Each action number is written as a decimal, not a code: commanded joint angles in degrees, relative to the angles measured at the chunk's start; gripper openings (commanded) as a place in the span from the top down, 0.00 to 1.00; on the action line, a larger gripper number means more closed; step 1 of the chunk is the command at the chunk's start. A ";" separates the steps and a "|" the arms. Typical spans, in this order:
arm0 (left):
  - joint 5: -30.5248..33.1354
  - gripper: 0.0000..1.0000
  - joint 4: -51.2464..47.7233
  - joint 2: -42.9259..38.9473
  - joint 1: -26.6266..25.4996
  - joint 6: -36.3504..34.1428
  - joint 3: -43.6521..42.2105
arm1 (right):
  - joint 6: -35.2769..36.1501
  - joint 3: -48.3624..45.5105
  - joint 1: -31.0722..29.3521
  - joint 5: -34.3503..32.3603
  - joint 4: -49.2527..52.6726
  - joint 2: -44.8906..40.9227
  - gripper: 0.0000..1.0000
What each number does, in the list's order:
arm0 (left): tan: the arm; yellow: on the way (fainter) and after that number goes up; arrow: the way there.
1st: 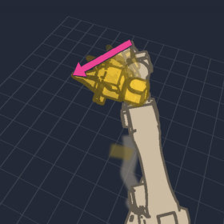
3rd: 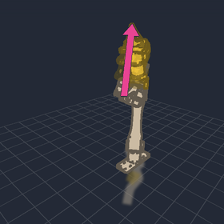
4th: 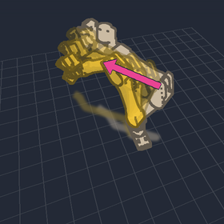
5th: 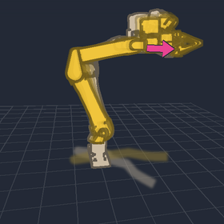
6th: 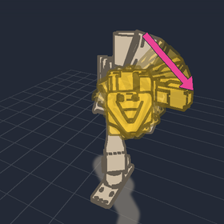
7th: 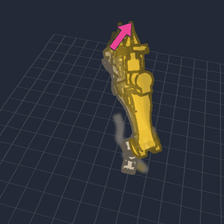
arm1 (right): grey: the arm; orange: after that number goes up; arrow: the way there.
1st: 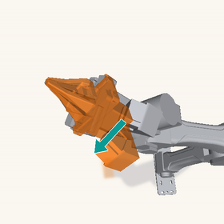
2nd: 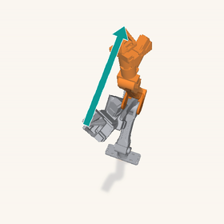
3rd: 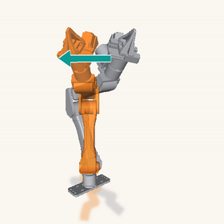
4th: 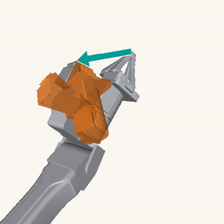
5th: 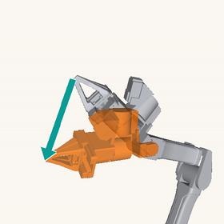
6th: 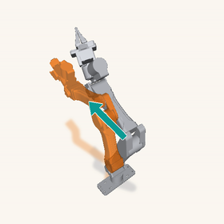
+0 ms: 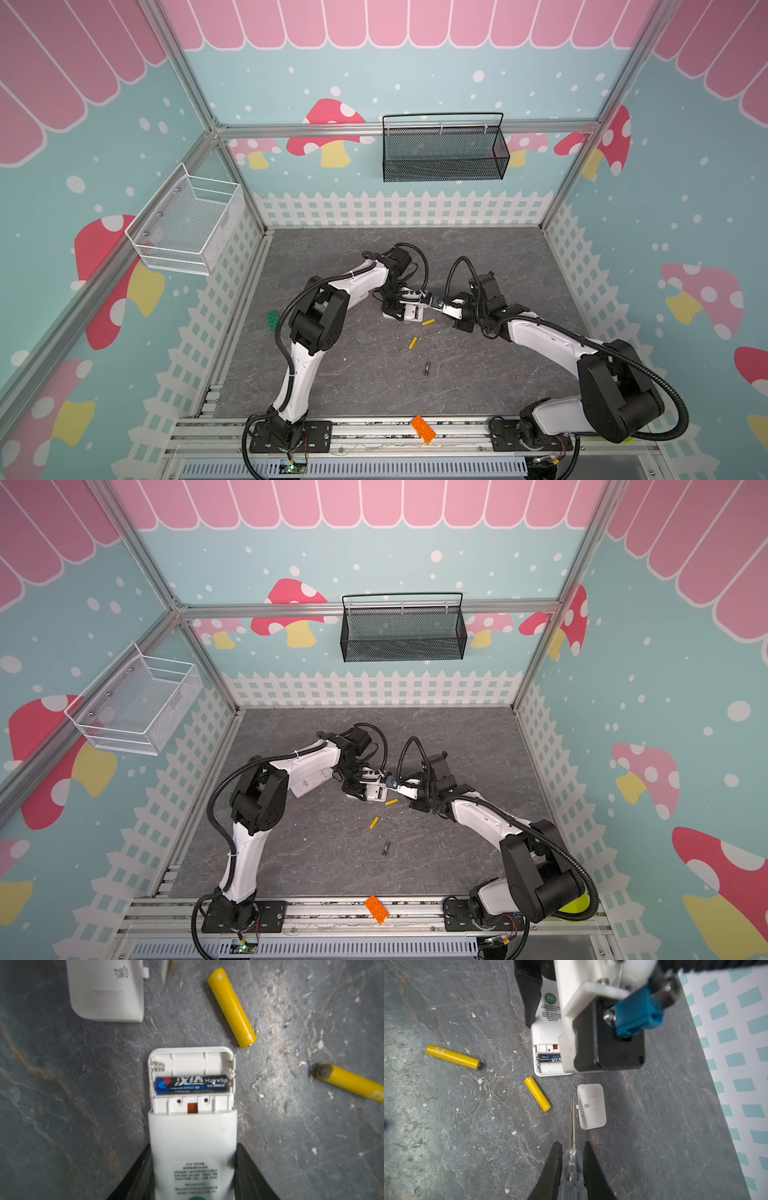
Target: Unload the batteries from the remote control
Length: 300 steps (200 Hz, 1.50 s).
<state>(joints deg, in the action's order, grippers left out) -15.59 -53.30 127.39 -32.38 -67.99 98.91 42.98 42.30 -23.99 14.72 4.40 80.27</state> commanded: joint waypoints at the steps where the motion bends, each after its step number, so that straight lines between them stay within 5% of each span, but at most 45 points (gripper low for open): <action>1: 2.36 0.67 -1.19 0.44 -0.12 -2.50 -2.06 | 0.31 -1.03 0.34 -0.67 -1.96 -1.69 1.00; 65: 4.39 0.64 -0.84 -0.56 -0.13 -1.40 -1.75 | -1.78 -2.74 0.35 9.06 5.23 -10.47 1.00; 106: 5.31 0.59 0.21 -1.22 -1.12 -0.71 -2.41 | -5.80 -8.20 0.43 7.00 2.44 -17.91 1.00; 147: 3.92 0.30 0.30 -3.30 -2.02 1.80 -1.09 | -12.58 -10.04 1.66 4.23 0.51 -21.76 1.00; 194: -3.84 0.16 -6.36 -8.23 -4.04 2.75 4.52 | -25.61 -11.54 9.67 1.14 -6.06 -27.26 1.00; 245: -13.32 0.14 -10.88 -13.55 -14.01 6.93 2.80 | -34.08 -9.28 17.86 -1.00 -6.22 -24.96 1.00; 300: -10.55 0.19 1.71 -18.14 -32.10 12.99 -11.51 | -36.65 -9.94 20.89 -6.83 -5.03 -26.89 1.00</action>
<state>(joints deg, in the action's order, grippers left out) -26.37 -57.28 110.54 -59.18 -58.46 92.73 9.02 31.53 -4.25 11.49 -0.45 54.76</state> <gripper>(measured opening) 0.822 0.171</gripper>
